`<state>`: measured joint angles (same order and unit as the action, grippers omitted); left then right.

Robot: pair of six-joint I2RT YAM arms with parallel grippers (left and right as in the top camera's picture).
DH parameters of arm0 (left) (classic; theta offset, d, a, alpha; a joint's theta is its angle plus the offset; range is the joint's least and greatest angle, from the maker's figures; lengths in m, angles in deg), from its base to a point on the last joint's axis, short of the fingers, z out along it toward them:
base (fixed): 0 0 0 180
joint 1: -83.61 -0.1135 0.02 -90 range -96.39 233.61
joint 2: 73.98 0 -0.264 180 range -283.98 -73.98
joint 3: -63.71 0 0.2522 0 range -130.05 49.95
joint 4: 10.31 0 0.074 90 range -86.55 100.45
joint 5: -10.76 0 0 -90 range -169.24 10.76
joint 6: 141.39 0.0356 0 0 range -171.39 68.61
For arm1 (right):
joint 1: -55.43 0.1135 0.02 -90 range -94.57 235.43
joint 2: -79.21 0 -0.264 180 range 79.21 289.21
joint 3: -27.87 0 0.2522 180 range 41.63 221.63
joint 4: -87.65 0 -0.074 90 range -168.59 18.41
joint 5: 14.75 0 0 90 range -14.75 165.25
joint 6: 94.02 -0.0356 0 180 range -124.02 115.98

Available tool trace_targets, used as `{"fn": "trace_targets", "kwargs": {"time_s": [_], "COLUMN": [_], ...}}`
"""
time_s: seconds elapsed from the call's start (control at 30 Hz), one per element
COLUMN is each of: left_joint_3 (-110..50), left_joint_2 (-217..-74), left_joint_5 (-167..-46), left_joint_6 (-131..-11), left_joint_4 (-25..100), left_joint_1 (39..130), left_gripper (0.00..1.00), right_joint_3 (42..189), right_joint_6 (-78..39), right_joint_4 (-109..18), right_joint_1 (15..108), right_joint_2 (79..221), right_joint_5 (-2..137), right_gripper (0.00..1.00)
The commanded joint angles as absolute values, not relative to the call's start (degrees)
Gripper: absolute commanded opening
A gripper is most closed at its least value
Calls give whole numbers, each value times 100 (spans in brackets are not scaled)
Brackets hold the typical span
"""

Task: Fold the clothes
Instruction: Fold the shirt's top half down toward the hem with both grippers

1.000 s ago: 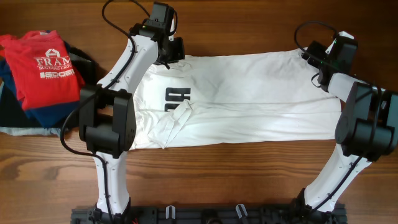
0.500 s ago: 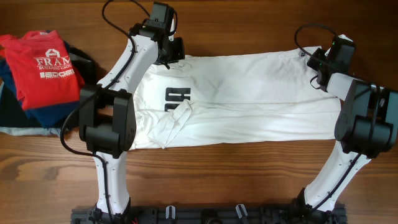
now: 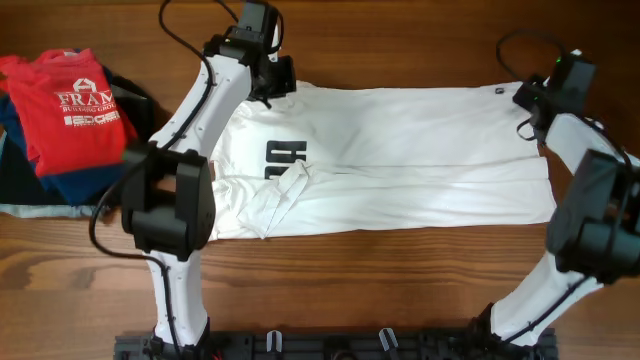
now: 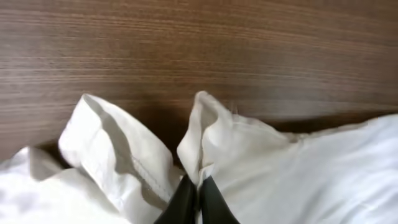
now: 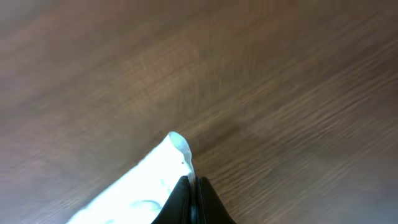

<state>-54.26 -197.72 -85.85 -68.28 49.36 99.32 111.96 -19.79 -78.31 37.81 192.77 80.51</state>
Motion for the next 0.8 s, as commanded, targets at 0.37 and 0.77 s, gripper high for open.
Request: {"fn": "trace_targets", "kwargs": {"time_s": [0.37,0.77], "left_joint_3": [-5402,-5402], "left_joint_2": [-19031,-18784], "left_joint_5": [-8261,-8349], "left_joint_6": [-7291,-7289], "left_joint_4": [6761,8265], "left_joint_1": [9702,9650], "left_gripper": [4,4], "right_joint_3": [11183,11183], "right_joint_6": [-1912,-1903], "right_joint_4": [-5602,-4463], "right_joint_1": [3772,3772], "right_joint_2": [18129,17865], "right_joint_5": [8691,9087], "right_gripper": [4,4]}}
